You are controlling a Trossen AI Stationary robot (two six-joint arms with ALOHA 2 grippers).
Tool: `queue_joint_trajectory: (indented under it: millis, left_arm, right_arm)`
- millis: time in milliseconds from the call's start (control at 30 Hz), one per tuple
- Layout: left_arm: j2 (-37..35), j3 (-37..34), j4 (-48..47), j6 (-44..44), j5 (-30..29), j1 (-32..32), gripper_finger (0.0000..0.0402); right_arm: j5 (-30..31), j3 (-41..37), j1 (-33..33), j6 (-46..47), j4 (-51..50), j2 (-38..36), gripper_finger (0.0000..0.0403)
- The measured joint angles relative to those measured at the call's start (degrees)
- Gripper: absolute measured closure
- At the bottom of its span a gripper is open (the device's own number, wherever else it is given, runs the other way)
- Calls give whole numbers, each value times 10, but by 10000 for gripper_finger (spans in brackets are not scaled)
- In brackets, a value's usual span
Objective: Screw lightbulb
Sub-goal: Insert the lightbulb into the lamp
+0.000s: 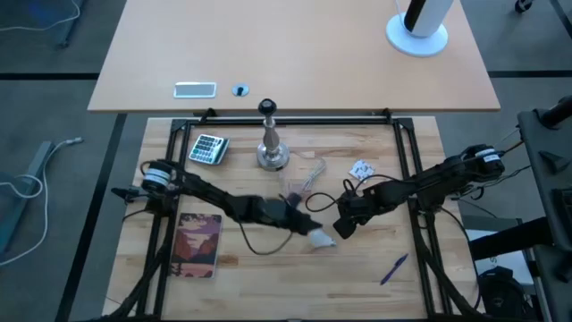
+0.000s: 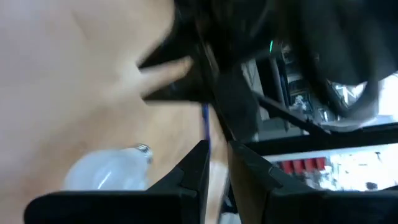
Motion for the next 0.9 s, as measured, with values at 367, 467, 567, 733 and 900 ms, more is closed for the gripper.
queue_joint_trajectory:
  millis: [367, 467, 567, 733, 900]
  left_arm:
    - [13, 148, -221, 89, 5, -70, 351]
    - [-3, 186, -331, 119, 3, -77, 351]
    - [-3, 212, -399, 149, -4, -79, 351]
    - [3, 215, -363, 175, -30, -81, 351]
    - [27, 207, -295, 170, -35, -81, 351]
  right_arm:
    - [-38, -1, 122, -60, 14, -73, 225]
    - [-39, -5, 209, -18, 8, -127, 240]
    - [-10, -15, 301, 72, 9, -163, 262]
    - [73, -64, 391, 195, 21, -148, 309]
    - [62, -96, 402, 226, 32, -105, 352]
